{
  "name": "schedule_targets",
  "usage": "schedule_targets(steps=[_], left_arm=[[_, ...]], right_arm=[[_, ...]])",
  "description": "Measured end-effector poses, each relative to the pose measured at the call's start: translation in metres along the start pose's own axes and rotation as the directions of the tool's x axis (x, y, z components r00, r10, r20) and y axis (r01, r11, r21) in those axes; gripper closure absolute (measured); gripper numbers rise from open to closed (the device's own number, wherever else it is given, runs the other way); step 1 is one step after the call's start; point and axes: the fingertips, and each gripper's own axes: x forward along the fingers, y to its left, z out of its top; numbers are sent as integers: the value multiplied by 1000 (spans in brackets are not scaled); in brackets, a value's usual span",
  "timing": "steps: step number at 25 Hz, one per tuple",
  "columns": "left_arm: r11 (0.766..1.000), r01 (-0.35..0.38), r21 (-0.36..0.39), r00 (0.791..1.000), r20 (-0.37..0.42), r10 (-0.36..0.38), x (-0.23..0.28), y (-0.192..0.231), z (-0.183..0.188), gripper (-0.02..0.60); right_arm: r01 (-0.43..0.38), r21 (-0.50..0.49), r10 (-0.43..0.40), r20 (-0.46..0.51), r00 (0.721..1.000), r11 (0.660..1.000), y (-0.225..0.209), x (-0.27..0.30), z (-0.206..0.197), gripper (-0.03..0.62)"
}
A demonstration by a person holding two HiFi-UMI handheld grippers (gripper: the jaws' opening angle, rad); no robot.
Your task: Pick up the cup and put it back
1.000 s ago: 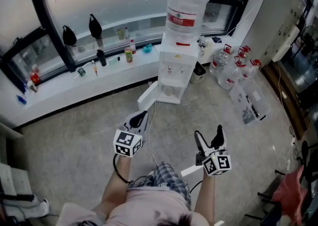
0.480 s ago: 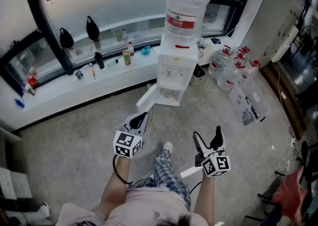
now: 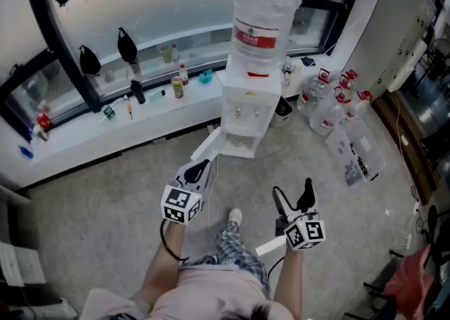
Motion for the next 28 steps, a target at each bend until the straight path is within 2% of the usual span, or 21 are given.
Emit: schedule_targets(steps=[12,20,28], left_arm=[[999,-28,-22,1000,-14,27,113,44,19,557],[998,-66,-23,998,-5,66,191,74,40,557],[993,-112,-24,994,-21,111,238,99,35,557]], right_arm=[[-18,0,18,-43,999,1000,-66,107,3,83],[-78,2,78,-69,995,997,-108,194,8,83],[-143,13,143,-88,986,990,-132,263,-2,83]])
